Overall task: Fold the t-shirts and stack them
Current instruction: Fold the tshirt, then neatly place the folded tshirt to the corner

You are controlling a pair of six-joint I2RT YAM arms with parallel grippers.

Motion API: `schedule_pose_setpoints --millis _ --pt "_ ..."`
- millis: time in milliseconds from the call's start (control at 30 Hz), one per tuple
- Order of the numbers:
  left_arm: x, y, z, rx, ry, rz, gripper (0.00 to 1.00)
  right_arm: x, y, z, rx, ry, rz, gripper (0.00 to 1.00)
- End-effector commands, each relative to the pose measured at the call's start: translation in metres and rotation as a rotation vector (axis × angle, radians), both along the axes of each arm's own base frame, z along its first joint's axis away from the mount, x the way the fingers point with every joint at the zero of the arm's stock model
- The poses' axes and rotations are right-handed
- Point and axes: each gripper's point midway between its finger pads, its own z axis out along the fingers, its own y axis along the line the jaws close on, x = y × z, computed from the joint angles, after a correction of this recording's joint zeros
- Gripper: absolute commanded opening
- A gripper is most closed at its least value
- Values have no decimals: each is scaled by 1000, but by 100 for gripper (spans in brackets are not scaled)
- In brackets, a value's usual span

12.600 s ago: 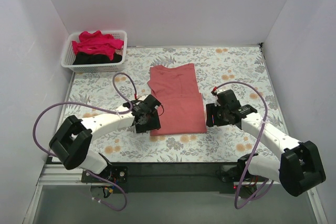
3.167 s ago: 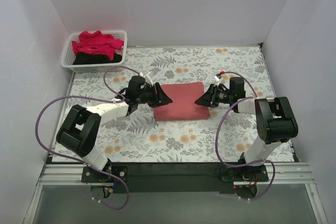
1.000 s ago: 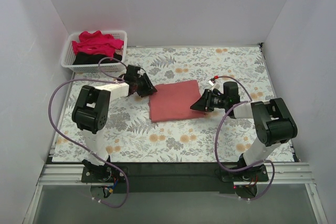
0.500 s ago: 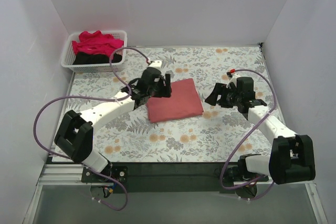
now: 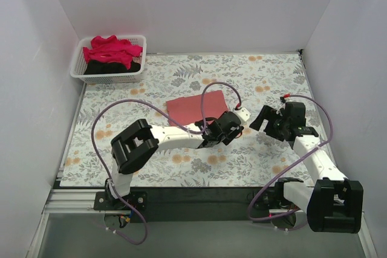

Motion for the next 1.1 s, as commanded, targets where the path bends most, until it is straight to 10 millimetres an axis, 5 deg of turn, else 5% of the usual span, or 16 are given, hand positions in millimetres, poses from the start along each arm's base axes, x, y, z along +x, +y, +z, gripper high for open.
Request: schedule_pose_setpoints --millis 0,300,400,500,667,1067 --pt "20 -15 19 7 -113 -29 44 -3 -3 -9 45 55 -38 98" --pt "25 -15 -34 100 -119 -52 38 -10 5 -27 139 97 -26 98" --pt "23 -8 -44 125 -121 -49 16 -9 10 -30 171 94 -7 98" --pt "20 -10 -35 71 -128 -59 0 -8 18 -34 227 99 -3 98" --pt "14 -12 6 -41 -160 -80 0 3 42 -27 398 50 28 97" --pt "6 -10 19 -105 -136 -78 0 37 119 -35 480 101 183 89"
